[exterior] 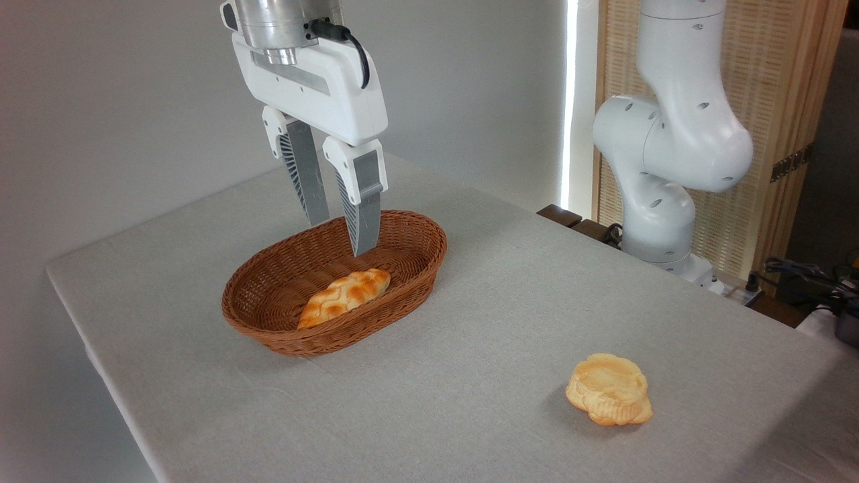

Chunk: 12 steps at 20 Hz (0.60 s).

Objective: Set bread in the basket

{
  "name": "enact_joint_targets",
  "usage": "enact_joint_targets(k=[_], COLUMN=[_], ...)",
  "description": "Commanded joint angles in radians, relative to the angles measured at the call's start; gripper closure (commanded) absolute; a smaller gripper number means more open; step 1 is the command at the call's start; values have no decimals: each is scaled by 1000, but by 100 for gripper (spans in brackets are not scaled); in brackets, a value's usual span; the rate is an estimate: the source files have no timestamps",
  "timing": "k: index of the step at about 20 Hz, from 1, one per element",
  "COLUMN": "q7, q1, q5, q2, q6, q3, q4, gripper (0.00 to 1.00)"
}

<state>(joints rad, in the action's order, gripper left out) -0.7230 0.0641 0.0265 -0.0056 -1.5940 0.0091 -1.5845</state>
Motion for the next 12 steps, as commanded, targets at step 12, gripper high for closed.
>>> enact_joint_targets(k=[12], q7=[5], q1=[13], q5=[-8], q2=[-117], q6=[-44], q3=[19], q4=[-161], gripper=[0])
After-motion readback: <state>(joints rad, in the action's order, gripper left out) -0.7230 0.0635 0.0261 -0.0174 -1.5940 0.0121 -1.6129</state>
